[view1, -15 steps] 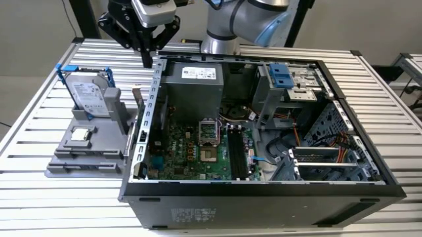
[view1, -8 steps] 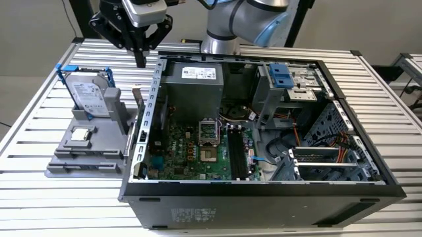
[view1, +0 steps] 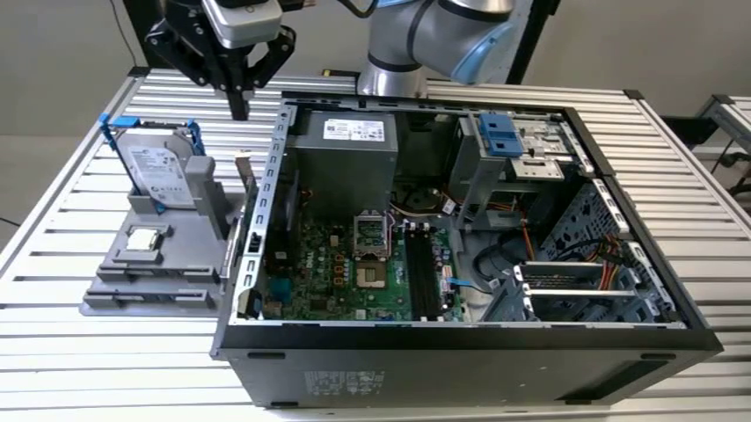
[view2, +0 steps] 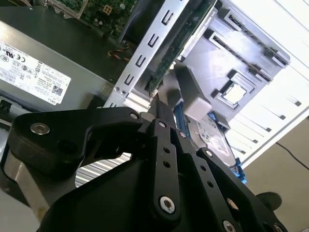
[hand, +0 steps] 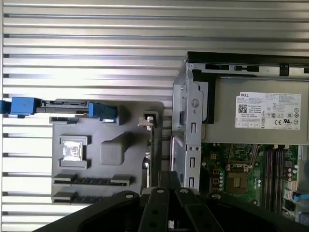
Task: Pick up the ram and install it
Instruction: 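Reach for the ram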
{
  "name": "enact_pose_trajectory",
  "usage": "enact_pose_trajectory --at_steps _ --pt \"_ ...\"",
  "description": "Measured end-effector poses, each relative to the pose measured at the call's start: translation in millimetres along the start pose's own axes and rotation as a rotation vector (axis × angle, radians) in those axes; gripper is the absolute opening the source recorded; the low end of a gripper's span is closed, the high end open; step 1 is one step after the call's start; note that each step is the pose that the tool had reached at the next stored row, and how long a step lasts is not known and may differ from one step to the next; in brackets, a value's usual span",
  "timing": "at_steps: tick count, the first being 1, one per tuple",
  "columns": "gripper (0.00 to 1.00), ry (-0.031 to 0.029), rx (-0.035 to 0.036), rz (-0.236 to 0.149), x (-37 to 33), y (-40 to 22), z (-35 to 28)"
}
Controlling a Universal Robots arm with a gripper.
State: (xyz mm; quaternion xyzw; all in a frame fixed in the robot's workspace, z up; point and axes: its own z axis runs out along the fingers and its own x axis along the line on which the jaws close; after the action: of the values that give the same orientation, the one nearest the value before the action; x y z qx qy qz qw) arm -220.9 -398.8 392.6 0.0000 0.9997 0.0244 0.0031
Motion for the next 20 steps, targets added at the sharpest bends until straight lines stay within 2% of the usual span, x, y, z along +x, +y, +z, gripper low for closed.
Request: enact_pose_trajectory --at_steps 20 --pt "0.0 0.0002 0.0 -0.003 42.2 0.0 -0.1"
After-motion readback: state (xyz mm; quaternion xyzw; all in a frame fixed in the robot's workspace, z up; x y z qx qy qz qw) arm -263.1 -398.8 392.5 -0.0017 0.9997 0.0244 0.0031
